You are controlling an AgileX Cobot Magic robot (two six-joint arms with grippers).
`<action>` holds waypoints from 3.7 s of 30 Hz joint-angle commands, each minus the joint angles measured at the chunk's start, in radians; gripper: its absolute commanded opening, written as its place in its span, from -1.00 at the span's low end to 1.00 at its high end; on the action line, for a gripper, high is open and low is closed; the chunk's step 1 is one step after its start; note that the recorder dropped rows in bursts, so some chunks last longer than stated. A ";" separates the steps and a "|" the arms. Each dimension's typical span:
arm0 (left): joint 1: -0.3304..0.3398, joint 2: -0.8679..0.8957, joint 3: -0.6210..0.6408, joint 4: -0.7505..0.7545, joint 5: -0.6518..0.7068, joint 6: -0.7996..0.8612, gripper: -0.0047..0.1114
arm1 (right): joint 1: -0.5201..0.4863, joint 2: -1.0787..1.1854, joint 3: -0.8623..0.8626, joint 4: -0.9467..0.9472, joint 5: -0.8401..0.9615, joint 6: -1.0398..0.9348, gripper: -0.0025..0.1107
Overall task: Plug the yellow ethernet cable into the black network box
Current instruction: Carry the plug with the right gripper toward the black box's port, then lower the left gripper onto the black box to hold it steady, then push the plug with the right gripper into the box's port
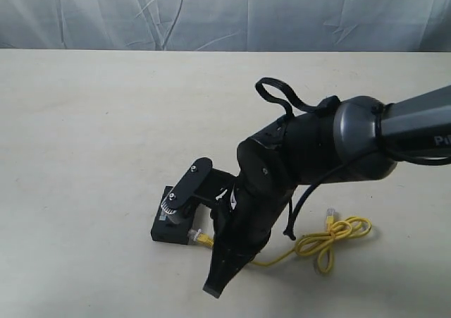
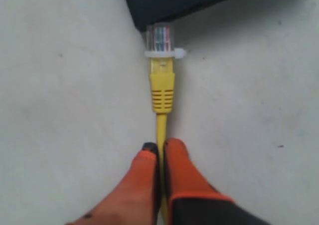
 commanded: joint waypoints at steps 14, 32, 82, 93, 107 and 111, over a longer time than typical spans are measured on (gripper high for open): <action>0.003 -0.007 0.005 0.022 -0.029 -0.009 -0.92 | -0.003 -0.006 0.004 0.074 -0.023 -0.010 -0.97; 0.003 0.522 -0.506 -0.114 0.264 0.193 -0.92 | -0.124 -0.134 0.004 0.043 0.058 0.001 -0.97; -0.238 2.098 -1.181 -0.736 0.735 1.071 -0.92 | 0.038 0.009 0.074 -0.026 -0.150 0.207 -0.97; -0.246 2.098 -1.181 -0.767 0.808 1.069 -0.92 | 0.038 0.009 0.074 -0.026 -0.193 0.207 -0.97; -0.246 2.098 -1.181 -0.767 0.836 1.062 -0.92 | 0.038 0.013 0.074 -0.129 -0.234 0.236 -0.97; -0.246 2.098 -1.181 -0.767 0.841 1.060 -0.92 | 0.038 0.013 0.074 -0.239 -0.227 0.335 -0.97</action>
